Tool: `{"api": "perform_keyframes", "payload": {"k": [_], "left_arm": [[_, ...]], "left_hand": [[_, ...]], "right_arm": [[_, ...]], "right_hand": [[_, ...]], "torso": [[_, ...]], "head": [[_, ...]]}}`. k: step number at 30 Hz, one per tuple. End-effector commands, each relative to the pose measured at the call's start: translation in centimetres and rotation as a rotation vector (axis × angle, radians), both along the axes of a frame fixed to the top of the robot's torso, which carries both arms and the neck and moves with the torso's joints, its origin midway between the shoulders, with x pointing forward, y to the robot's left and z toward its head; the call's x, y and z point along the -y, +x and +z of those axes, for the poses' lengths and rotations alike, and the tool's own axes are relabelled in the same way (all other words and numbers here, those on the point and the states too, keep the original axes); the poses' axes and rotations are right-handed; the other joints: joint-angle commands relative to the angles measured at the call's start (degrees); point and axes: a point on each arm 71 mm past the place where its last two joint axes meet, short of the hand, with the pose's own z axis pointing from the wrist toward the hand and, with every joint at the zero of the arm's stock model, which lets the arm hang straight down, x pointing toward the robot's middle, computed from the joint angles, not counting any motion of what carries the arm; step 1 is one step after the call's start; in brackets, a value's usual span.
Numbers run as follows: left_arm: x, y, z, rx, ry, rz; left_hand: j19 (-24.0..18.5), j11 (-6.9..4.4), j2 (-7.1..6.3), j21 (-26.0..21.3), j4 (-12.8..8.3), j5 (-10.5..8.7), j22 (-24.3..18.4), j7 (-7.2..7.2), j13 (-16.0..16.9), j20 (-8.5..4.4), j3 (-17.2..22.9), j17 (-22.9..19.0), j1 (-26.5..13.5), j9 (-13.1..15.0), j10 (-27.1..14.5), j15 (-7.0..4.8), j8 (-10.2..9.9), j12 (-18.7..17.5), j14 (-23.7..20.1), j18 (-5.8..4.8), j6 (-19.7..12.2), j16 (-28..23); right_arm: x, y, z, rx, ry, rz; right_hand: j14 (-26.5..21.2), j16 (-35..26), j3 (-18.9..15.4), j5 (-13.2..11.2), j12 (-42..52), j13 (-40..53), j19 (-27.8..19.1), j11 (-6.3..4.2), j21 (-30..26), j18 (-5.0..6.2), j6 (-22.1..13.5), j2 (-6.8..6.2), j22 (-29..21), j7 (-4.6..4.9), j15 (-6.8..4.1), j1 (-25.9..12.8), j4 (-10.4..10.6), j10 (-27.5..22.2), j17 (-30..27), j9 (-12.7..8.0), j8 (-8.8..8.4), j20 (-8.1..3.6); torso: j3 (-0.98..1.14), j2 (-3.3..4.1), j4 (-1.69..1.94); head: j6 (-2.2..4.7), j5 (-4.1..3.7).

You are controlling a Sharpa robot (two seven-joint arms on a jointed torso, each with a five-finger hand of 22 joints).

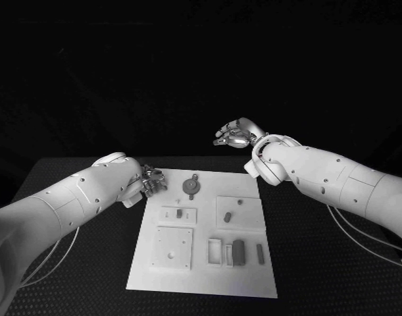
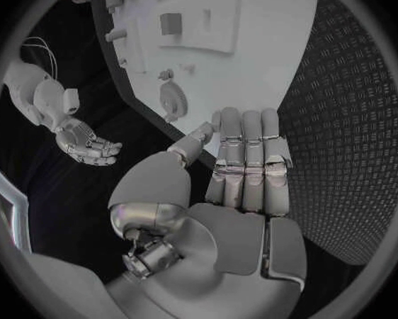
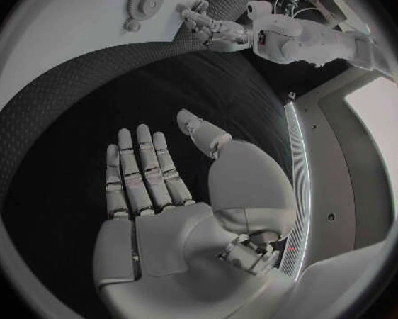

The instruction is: Assemble the parts on the task board

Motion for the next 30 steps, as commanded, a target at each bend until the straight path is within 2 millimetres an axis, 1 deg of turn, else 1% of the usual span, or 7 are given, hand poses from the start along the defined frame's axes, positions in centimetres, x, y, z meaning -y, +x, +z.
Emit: {"api": "perform_keyframes", "payload": {"k": [1,3,5,13,24,28,30], "left_arm": [[0.2,-0.4,-0.8,-0.020,-0.011,-0.008],[0.1,-0.4,-0.7,-0.020,-0.015,-0.007],[0.0,-0.5,-0.7,-0.020,-0.019,-0.008],[-0.3,-0.8,0.2,-0.042,-0.059,-0.018],[-0.6,-1.8,2.1,-0.043,-0.103,-0.049],[-1.0,-2.3,2.3,-0.037,-0.109,-0.053],[-1.3,-2.8,2.4,-0.037,-0.113,-0.056]], "left_hand": [[0.55,-0.03,0.18,0.25,-0.04,0.60,0.16,-0.62,-0.09,0.08,0.54,-0.10,0.67,0.86,0.41,0.03,0.88,0.29,0.60,-0.13,0.99,0.21],[0.82,-0.15,-0.08,0.26,-0.04,2.64,0.46,-0.75,-0.13,-0.04,0.75,-0.23,0.44,1.01,0.78,-0.06,1.13,0.38,0.88,-0.17,1.22,0.43],[0.92,-0.21,-0.23,0.26,-0.08,3.26,0.61,-0.79,-0.14,-0.10,0.85,-0.28,0.39,1.07,0.93,-0.11,1.22,0.42,0.97,-0.17,1.28,0.54],[1.09,-0.29,-0.38,0.29,-0.10,3.41,0.78,-0.87,-0.13,-0.17,0.91,-0.31,0.40,1.13,1.13,-0.16,1.33,0.49,1.12,-0.15,1.40,0.68],[1.14,-0.32,-0.44,0.29,-0.12,3.19,0.87,-0.89,-0.14,-0.20,0.93,-0.34,0.43,1.15,1.17,-0.19,1.37,0.49,1.15,-0.15,1.42,0.72],[1.16,-0.33,-0.46,0.28,-0.11,3.09,0.90,-0.90,-0.14,-0.20,0.93,-0.36,0.43,1.16,1.20,-0.19,1.38,0.50,1.15,-0.15,1.44,0.74],[1.16,-0.33,-0.46,0.28,-0.11,3.07,0.91,-0.90,-0.14,-0.20,0.93,-0.36,0.43,1.16,1.20,-0.19,1.38,0.50,1.16,-0.15,1.44,0.74]], "right_arm": [[-0.1,0.0,0.0,0.003,0.000,0.012],[0.0,0.0,0.0,0.003,0.000,0.011],[0.0,-0.1,0.0,0.003,0.000,0.010],[0.3,-0.1,0.0,-0.001,0.002,0.006],[0.7,0.0,0.0,-0.004,0.003,-0.001],[0.9,0.0,-0.1,-0.005,0.003,-0.005],[1.0,0.0,-0.1,-0.007,0.003,-0.005]], "right_hand": [[-0.48,-0.32,-0.02,-0.09,-0.29,-0.06,-0.27,0.30,-0.31,-0.82,-0.49,-0.22,0.07,0.65,-0.08,-0.20,0.09,-0.06,0.08,-0.08,0.36,-0.02],[-0.48,-0.32,-0.02,-0.09,-0.30,-0.06,-0.27,0.30,-0.32,-0.82,-0.49,-0.22,0.08,0.65,-0.08,-0.20,0.09,-0.06,0.08,-0.08,0.36,-0.02],[-0.48,-0.32,-0.02,-0.09,-0.30,-0.06,-0.26,0.30,-0.32,-0.82,-0.49,-0.22,0.09,0.65,-0.08,-0.20,0.10,-0.05,0.08,-0.09,0.36,-0.02],[-0.49,-0.33,-0.02,-0.09,-0.30,-0.06,-0.25,0.30,-0.36,-0.82,-0.49,-0.21,0.13,0.65,-0.08,-0.20,0.10,-0.05,0.10,-0.10,0.38,-0.02],[-0.49,-0.34,-0.02,-0.09,-0.31,-0.06,-0.24,0.30,-0.40,-0.82,-0.49,-0.22,0.18,0.65,-0.08,-0.21,0.10,-0.05,0.12,-0.13,0.40,-0.03],[-0.49,-0.35,-0.01,-0.09,-0.31,-0.06,-0.23,0.30,-0.42,-0.82,-0.50,-0.22,0.20,0.65,-0.08,-0.21,0.10,-0.05,0.13,-0.14,0.41,-0.03],[-0.49,-0.35,-0.01,-0.09,-0.31,-0.06,-0.23,0.30,-0.42,-0.82,-0.50,-0.21,0.20,0.65,-0.08,-0.21,0.10,-0.05,0.13,-0.14,0.41,-0.03]], "torso": [[0.00,0.01,0.02],[-0.02,-0.02,0.02],[-0.02,-0.03,0.03],[-0.03,-0.02,0.04],[0.01,-0.09,0.07],[-0.04,-0.13,0.10],[0.01,-0.09,0.03]], "head": [[0.13,0.02],[0.16,0.01],[0.21,0.04],[0.26,0.11],[0.60,0.67],[0.79,0.87],[0.96,1.09]]}}
